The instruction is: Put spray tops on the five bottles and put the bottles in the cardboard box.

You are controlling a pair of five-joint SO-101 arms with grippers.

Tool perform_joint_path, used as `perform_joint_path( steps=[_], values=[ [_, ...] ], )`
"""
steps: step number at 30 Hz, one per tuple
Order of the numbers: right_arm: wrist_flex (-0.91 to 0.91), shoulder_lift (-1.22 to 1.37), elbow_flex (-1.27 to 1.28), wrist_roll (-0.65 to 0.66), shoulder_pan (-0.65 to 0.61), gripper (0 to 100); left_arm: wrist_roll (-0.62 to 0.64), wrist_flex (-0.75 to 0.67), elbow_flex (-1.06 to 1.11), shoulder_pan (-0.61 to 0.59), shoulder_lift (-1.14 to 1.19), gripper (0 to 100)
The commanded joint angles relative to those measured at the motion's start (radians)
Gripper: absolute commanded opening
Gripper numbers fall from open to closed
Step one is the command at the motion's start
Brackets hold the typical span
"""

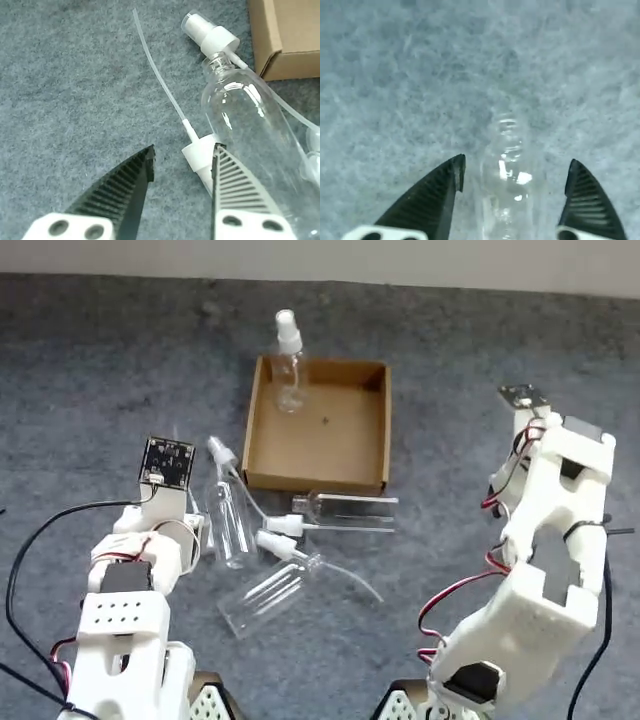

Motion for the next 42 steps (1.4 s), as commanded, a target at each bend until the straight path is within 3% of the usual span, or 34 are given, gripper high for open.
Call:
perform_joint_path(
  steps=[1, 12, 17, 30, 39, 42],
  values=[
    [0.010, -0.013, -0.058, -0.009, 0.016, 20.4, -0.008, -0.018, -0.005, 0.019, -0.024, 15],
    [0.113, -0.012, -0.056, 0.110, 0.021, 18.3, -0.008, -0.018, -0.005, 0.018, -0.024, 15],
    [0.116, -0.012, -0.054, 0.110, 0.021, 25.5, -0.008, -0.018, -0.005, 0.018, -0.024, 15],
    [0.124, -0.013, -0.002, 0.198, 0.042, 25.5, -0.008, -0.018, -0.005, 0.016, -0.024, 15],
    [0.120, 0.004, -0.002, 0.198, 0.042, 2.3, -0.008, -0.018, -0.005, 0.016, -0.024, 15],
    [0.128, 0.004, -0.010, 0.195, 0.042, 0.4, -0.008, -0.018, -0.008, 0.015, -0.024, 15]
  ],
)
